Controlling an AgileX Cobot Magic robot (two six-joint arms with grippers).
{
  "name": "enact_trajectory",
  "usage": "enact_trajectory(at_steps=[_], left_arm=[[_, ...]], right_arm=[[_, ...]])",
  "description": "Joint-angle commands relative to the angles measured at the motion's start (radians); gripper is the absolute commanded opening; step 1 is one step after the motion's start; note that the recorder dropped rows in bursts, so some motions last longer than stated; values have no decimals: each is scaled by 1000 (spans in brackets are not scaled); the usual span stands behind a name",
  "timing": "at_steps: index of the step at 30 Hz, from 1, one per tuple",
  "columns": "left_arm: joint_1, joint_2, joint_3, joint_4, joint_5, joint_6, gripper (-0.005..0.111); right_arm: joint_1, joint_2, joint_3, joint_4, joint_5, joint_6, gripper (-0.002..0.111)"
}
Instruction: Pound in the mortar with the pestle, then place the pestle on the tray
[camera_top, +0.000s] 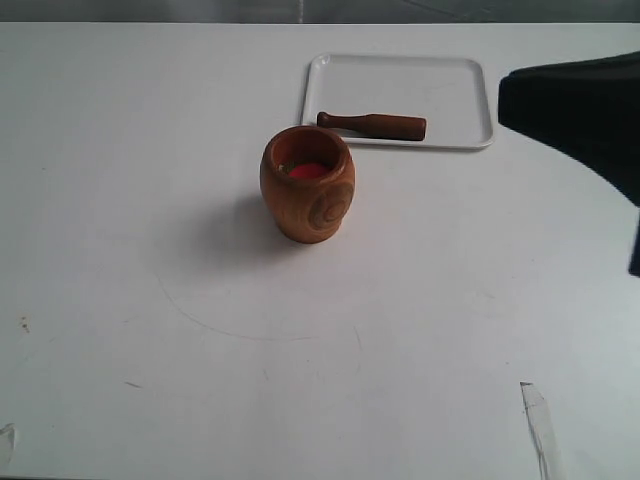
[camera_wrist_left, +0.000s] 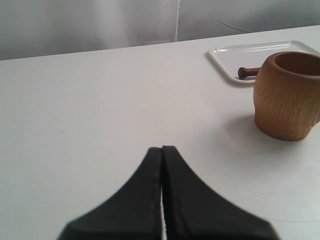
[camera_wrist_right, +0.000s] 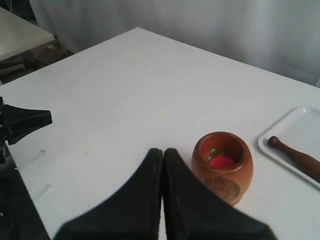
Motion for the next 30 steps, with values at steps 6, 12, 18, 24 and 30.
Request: enact_trajectory(at_steps=[6, 12, 18, 24, 30], left_arm=[[-8, -1, 1, -7, -3, -8, 0], [-8, -1, 1, -7, -3, -8, 0], [-8, -1, 1, -7, -3, -8, 0], [-8, -1, 1, -7, -3, -8, 0], [-8, -1, 1, -7, -3, -8, 0]], right_arm=[[6, -49, 4, 11, 11, 3, 0], [-2, -61, 4, 11, 11, 3, 0], [-213, -319, 63, 15, 76, 3, 0], [-435, -715, 355, 8, -118, -1, 0], [-658, -717, 595, 12, -325, -1, 0]])
